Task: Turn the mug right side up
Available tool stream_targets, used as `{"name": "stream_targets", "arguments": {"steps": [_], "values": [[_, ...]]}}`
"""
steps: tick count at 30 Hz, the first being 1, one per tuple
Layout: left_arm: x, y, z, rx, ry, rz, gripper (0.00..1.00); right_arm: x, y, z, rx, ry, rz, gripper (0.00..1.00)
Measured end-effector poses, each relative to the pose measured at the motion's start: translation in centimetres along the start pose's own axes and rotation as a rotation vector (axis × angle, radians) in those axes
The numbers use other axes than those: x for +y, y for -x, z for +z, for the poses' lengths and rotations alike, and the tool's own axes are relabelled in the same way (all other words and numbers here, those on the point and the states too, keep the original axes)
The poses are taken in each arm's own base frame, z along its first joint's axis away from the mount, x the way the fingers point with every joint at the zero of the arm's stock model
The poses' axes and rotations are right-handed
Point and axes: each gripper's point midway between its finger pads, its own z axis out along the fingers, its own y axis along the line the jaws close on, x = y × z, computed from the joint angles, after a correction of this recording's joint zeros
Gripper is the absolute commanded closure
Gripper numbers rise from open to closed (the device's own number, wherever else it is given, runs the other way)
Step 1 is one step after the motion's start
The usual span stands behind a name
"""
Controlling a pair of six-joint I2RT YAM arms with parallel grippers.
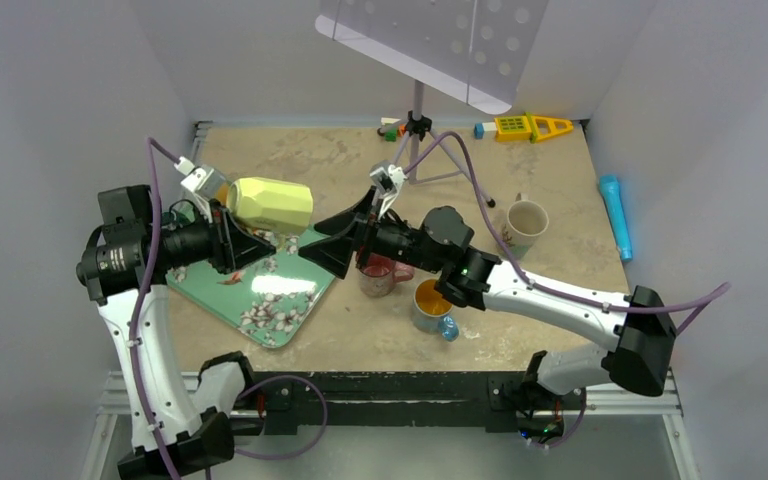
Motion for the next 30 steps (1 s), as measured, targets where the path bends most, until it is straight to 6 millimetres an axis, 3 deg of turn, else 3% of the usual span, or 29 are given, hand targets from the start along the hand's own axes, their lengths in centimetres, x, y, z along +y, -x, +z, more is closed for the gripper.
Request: {"name": "stream_targets", "arguments": {"steps": [6,8,9,11,12,13,15,16,20,25,30], "values": [[-3.9,-1.2,-0.4,0.009,-0.106,0.003,1.0,2.7,3.7,0.4,-0.133,0.106,-0.021,0.21],[-5.2,-1.6,-0.6,0.005,-0.136,0.016,1.0,3.8,4.6,0.7,-0.151,0.145,-0.029,0.31],[-5.7,-1.5,-0.7,-0.005,-0.153,0.028,1.0,4.0,4.7,0.9,-0.148,0.156,-0.03,0.44],[-6.6,-1.4,-1.0,-0.024,-0.171,0.055,1.0,4.7,4.4,1.7,-0.124,0.207,-0.013,0.99],[-6.6,-1.3,-1.1,-0.027,-0.168,0.062,0.99,5.3,4.1,2.0,-0.108,0.245,0.009,1.0],[-6.4,-0.9,-1.0,-0.041,-0.163,0.081,0.75,6.1,3.9,2.1,-0.095,0.285,0.04,1.0],[-6.6,-0.1,-0.9,-0.058,-0.197,0.082,0.17,7.4,4.4,1.8,-0.1,0.335,0.046,1.0],[-6.5,0.0,-0.8,-0.058,-0.205,0.099,0.03,7.5,4.7,1.6,-0.104,0.33,0.029,1.0],[-3.9,-1.8,-0.6,0.023,-0.074,0.132,0.0,4.1,4.0,1.8,-0.052,0.132,-0.044,1.0],[1.6,-5.1,-0.8,0.151,0.158,0.193,0.0,-0.7,2.9,-0.5,0.111,-0.18,-0.192,1.0],[6.6,-6.9,-1.3,0.266,0.333,0.194,0.0,-1.4,1.7,-3.4,0.342,-0.337,-0.345,1.0]]}}
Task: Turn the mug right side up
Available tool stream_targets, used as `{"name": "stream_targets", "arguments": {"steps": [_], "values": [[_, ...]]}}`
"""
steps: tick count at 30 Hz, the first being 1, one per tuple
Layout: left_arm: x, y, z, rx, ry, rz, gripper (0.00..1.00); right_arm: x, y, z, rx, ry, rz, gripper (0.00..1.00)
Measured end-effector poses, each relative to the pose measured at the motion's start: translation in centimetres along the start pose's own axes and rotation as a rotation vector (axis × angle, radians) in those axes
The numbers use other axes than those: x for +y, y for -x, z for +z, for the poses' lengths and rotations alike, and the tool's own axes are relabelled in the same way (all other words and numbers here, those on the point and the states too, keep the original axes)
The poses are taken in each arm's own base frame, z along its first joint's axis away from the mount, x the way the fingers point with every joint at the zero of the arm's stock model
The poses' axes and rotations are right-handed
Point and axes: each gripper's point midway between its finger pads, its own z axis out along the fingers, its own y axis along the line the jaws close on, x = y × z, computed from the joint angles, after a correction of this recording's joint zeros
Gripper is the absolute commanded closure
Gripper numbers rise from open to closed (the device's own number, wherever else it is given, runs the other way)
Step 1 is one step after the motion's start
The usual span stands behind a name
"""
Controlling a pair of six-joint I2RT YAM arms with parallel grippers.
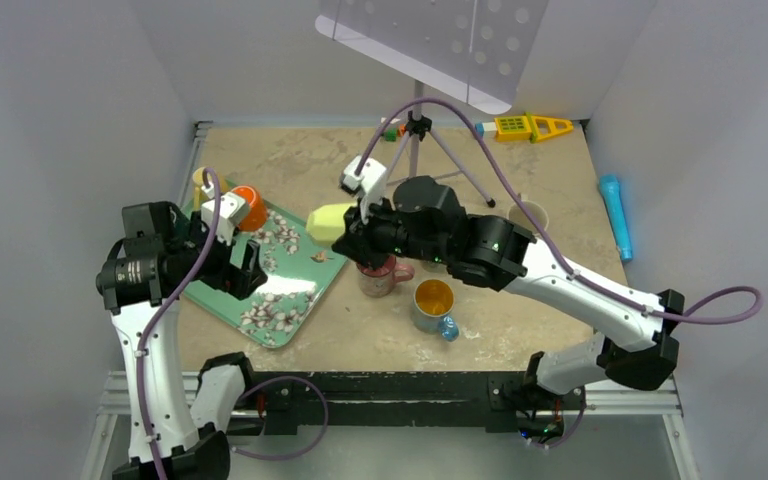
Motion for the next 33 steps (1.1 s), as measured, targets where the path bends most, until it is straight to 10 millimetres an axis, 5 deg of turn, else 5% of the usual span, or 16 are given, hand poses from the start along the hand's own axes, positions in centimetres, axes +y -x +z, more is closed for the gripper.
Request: {"name": "stream_targets", "arguments": {"steps": [3,7,14,26,30,33], "values": [[2.2,-0.5,0.7,0.044,0.068,-0.003,0.0,1.5,-2.9,-0.8,0.154,-0.001,-0.084,1.0],[4.1,-0.8,1.5,0.089,0.11,-0.019,0.0,2.3,-9.5,-1.6,0.411,0.003,-0.182,1.0],[6.0,-1.6,2.3,0.129,0.169,-0.026,0.0,0.7,-20.5,-1.2,0.857,-0.04,-0.287,1.0],[8.3,-3.4,3.0,0.195,0.258,-0.02,0.0,-1.0,-27.4,0.8,1.068,-0.057,-0.35,0.99],[10.0,-3.3,3.1,0.209,0.304,-0.009,0.0,-1.6,-29.5,1.2,1.124,-0.063,-0.361,0.88],[11.6,-3.3,3.5,0.225,0.337,-0.015,0.01,-1.5,-29.3,1.6,1.104,-0.055,-0.364,0.74]]}}
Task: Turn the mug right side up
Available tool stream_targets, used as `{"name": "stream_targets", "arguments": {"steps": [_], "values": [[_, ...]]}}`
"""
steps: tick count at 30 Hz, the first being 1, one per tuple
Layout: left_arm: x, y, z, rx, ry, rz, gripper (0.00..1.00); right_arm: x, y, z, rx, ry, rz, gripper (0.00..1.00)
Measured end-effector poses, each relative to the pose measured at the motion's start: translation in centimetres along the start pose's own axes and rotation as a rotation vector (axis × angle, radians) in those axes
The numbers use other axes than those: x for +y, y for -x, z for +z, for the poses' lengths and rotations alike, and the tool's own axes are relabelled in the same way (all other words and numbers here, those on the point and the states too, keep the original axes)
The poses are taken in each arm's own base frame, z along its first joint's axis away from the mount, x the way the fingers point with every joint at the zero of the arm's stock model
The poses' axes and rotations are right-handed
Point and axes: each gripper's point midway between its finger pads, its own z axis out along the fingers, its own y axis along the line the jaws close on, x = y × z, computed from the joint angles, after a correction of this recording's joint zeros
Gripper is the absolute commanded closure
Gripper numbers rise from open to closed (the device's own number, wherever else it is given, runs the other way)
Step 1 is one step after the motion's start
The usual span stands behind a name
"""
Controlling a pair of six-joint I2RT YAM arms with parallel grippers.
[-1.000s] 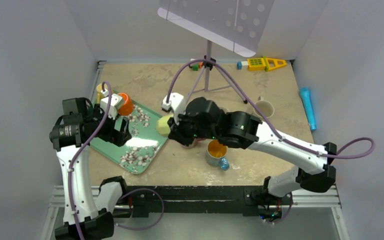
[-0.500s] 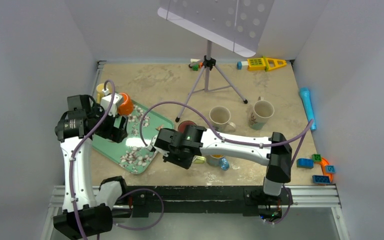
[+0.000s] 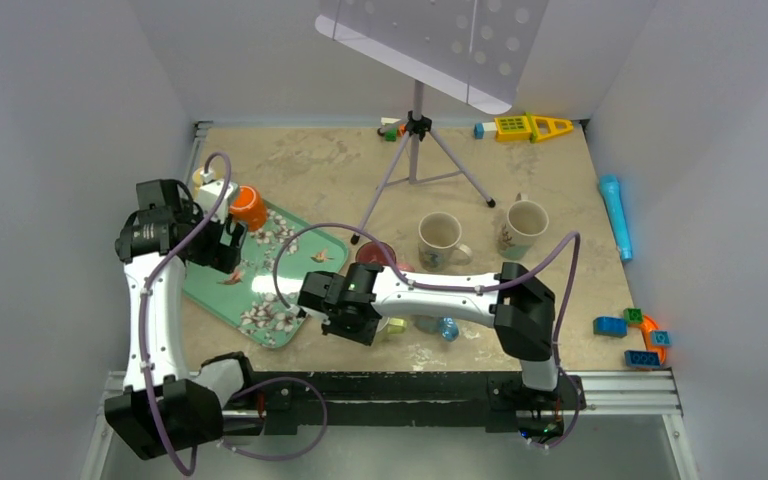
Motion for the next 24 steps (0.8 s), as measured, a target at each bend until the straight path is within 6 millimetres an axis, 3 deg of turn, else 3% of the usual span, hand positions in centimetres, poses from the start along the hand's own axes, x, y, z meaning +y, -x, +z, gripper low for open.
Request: {"name": "stream_targets", "arguments": {"steps": [6,8,10,13,19,22,24], "values": [[2.7,0.6,4.1,0.038,0.018,0.01,0.23,-0.6,0.3,-0.1,-0.014,-0.037,-0.003,0.49],[3.8,1.0,6.0,0.046,0.023,0.012,0.24,-1.0,0.5,-0.5,-0.029,-0.056,0.0,0.46],[4.6,1.3,7.7,0.058,0.023,0.01,0.24,-1.2,0.9,-1.4,-0.066,-0.067,0.004,0.37],[6.0,2.0,10.1,0.067,0.023,0.008,0.28,-1.8,2.6,-4.3,-0.191,-0.086,0.02,0.27],[8.3,4.0,13.1,0.057,0.036,0.011,0.42,-2.4,4.8,-11.5,-0.501,-0.091,0.055,0.25],[8.9,4.1,14.5,0.07,0.027,0.008,0.51,-2.5,4.8,-13.3,-0.579,-0.09,0.063,0.25],[8.9,3.9,15.3,0.085,0.015,0.004,0.52,-2.6,4.9,-13.5,-0.598,-0.093,0.065,0.25]]}}
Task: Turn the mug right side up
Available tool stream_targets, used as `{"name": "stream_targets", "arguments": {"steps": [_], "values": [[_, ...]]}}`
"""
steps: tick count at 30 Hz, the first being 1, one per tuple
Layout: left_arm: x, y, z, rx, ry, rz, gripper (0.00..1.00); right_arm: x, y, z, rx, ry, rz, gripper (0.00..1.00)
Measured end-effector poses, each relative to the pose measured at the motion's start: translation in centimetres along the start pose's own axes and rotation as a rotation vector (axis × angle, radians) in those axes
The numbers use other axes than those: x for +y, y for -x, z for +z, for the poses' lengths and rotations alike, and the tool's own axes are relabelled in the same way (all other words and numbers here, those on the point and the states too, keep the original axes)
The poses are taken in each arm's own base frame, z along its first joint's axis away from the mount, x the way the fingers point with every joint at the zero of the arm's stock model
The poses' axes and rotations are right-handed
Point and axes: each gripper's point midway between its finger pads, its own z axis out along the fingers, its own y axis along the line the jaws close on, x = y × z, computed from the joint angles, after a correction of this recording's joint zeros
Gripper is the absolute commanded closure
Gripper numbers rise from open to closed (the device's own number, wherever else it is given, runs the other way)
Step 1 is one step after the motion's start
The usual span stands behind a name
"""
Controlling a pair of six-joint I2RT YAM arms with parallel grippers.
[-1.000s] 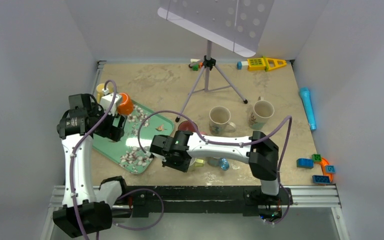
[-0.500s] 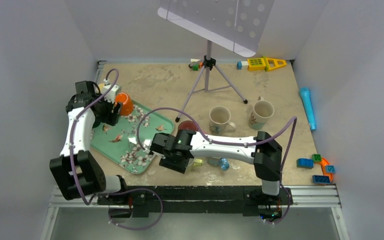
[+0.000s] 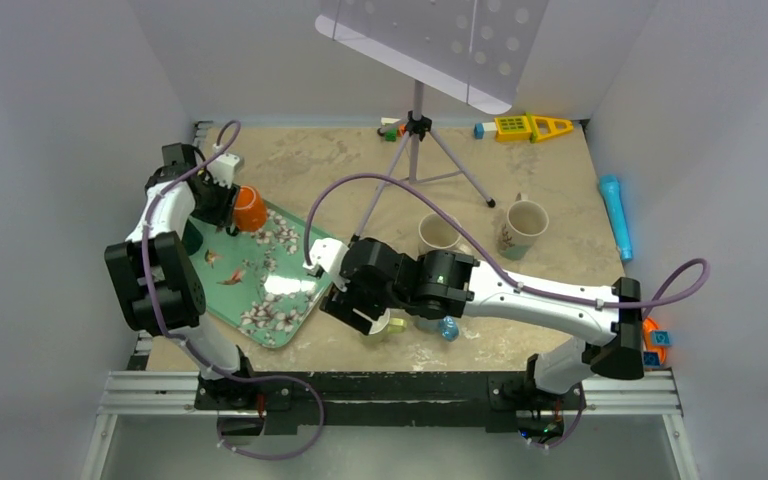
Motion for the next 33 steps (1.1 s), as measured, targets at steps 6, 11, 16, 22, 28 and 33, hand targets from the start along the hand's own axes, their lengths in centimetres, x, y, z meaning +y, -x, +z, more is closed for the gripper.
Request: {"name": "stream_targets", "arguments": {"steps": [6,11,16,22,28,33], "values": [[-0.7,-0.9,1.8,0.037,-0.045,-0.008,0.46,0.0,-0.7,0.8,0.015,-0.009,-0.005,0.25],[-0.4,-0.9,3.4,0.057,-0.056,-0.009,0.74,-0.2,-0.4,0.8,0.002,-0.018,-0.003,0.25],[-0.3,-1.0,4.2,0.069,-0.055,-0.007,1.0,-0.3,0.0,0.8,-0.021,-0.024,0.001,0.18],[-2.2,-0.8,3.0,0.049,-0.133,-0.045,1.0,-1.2,1.5,-1.0,-0.155,-0.057,0.04,0.01],[-7.7,2.2,-5.7,-0.12,-0.312,-0.11,1.0,-2.7,5.7,-4.6,-0.512,0.027,0.202,0.02],[-13.0,5.7,-16.8,-0.375,-0.464,-0.085,1.0,-6.0,8.7,-5.3,-0.725,0.084,0.37,0.02]]}}
